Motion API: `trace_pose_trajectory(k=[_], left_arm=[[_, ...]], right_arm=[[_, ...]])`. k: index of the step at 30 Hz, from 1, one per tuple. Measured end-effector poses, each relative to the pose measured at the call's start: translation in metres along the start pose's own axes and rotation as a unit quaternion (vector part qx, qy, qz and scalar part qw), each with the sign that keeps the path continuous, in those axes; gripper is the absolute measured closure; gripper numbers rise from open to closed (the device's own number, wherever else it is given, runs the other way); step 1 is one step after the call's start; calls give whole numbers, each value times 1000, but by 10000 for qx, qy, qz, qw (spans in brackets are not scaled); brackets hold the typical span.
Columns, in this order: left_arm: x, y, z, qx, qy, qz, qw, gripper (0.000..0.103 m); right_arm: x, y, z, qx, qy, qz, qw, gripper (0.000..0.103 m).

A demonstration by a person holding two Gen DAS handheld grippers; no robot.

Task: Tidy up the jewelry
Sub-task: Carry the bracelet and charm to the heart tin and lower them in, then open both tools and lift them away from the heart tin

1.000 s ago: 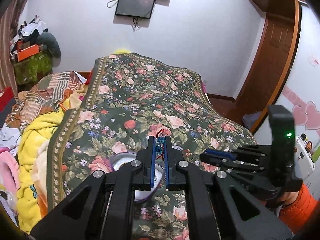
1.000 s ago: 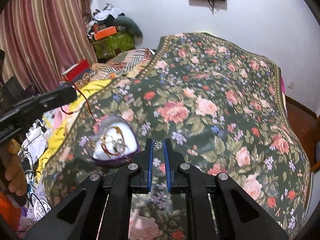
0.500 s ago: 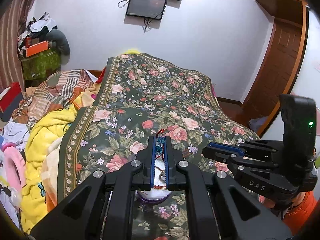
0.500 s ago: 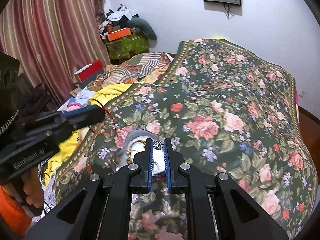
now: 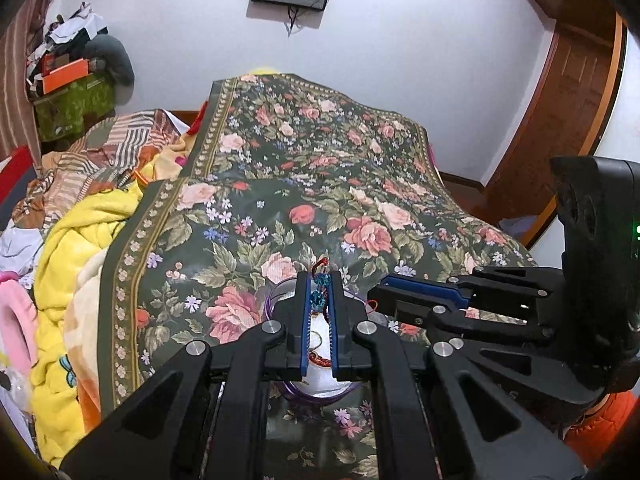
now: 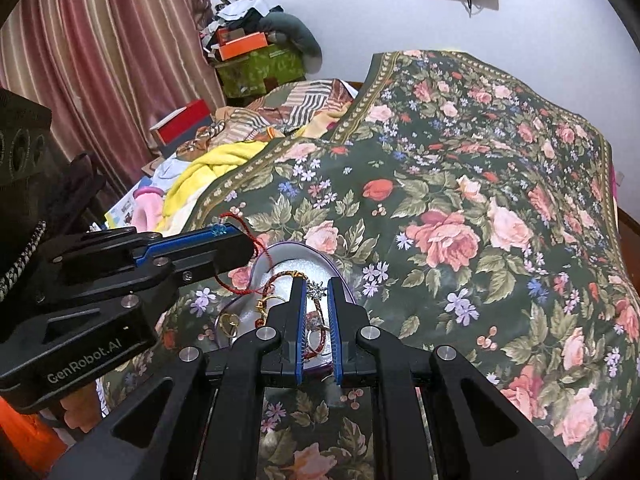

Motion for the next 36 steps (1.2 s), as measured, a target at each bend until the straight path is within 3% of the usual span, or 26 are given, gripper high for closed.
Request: trace_pose_trajectory(k=[17,21,25,36], left_arm=[[27,-7,-12,-97,-9,-344,9994,97],[24,-8,-14,-97,64,-322,9994,93],[17,-8,-15,-62,228,-261,9994,75],[-9,-6,-13,8,400,-72,9992,66]], right_arm=[[16,-6,-11,-316,-95,-222,9992,93],[12,-7,-13,-395,-196,-199,9988,80],[5,-7,-13,-411,-341,-53,9986,62],[-20,-5,-12,-306,-448,170,9984,60]])
Point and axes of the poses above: each gripper's, at about its wrist camera, not at the fingertips, and x roughly the way its jaws point, z to its right, y to its top, the point moved 3 cm from there along x, roughly the way its jaws point, and after that the axes turned 4 degrees about y, right-handed, at the moved point
